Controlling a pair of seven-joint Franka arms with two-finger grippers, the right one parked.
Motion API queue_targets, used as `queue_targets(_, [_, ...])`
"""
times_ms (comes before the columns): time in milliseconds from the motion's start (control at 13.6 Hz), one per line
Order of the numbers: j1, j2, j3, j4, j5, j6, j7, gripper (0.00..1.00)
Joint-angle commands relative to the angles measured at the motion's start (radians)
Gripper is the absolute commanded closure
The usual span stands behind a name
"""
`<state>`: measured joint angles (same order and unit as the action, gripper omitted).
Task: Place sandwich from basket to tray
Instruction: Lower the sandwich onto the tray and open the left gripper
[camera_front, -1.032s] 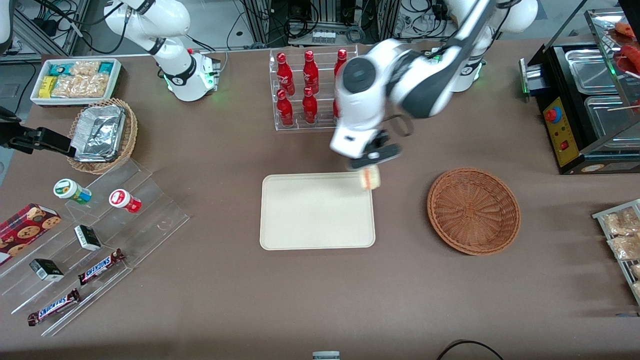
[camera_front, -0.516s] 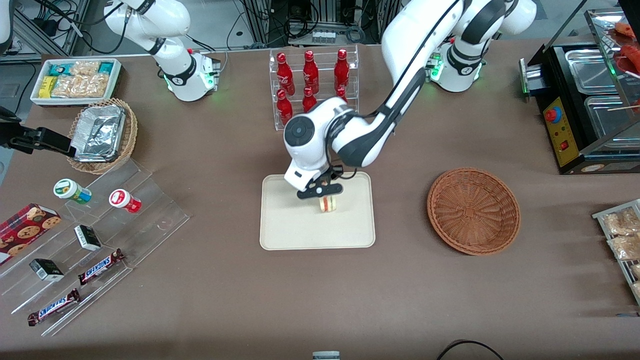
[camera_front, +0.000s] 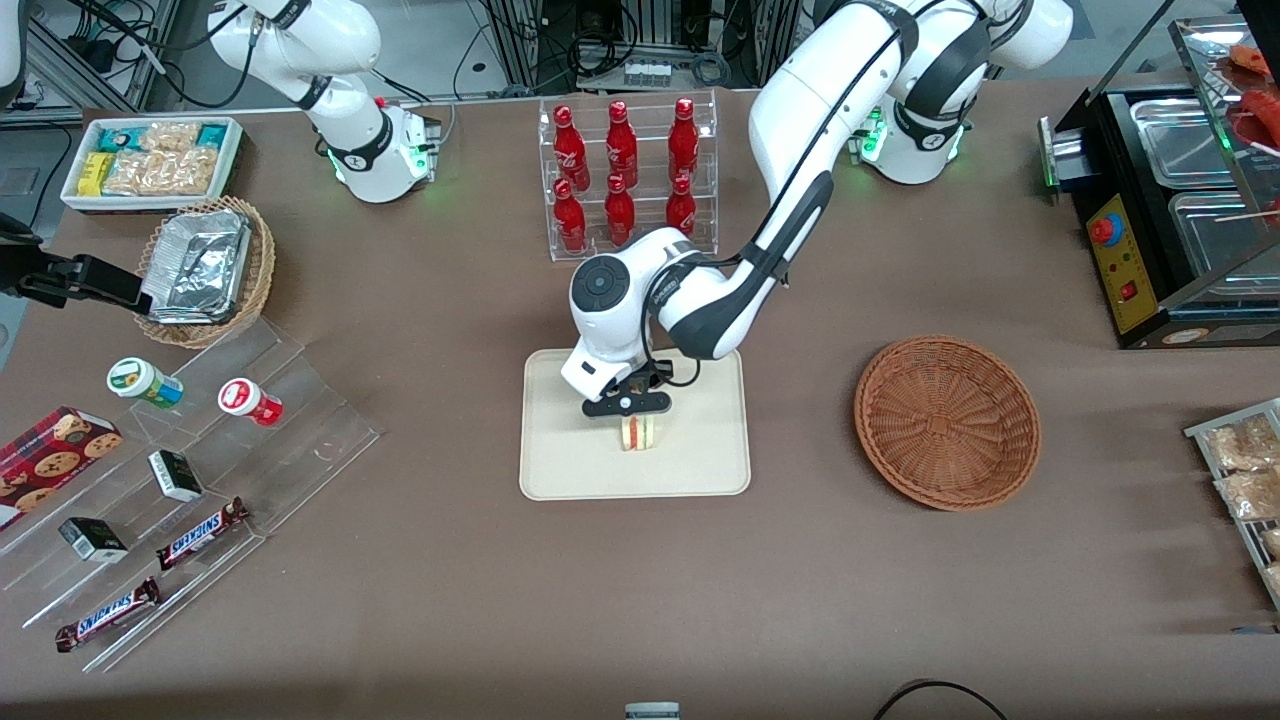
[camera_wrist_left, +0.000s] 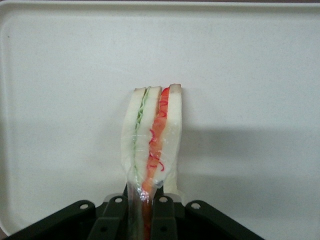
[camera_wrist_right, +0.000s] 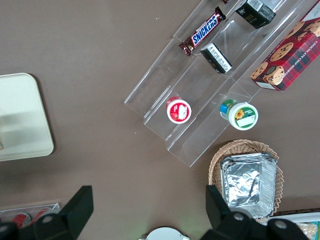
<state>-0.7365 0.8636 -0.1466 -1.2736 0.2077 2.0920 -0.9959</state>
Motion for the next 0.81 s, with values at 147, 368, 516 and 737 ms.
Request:
queue_targets(147, [-0.006, 0.005, 0.013, 0.036, 0.030, -0.007, 0.003, 0.00])
queue_targets(368, [0.011, -0.160, 0.013, 0.023, 0.021, -0.158, -0.029, 0.00])
queue_targets(516, [0.069, -0.274, 0.012, 0.026, -0.041, -0.294, -0.035, 0.00])
queue_targets(737, [0.101, -0.438, 0.057, -0.004, -0.079, -0.471, -0.009, 0.00])
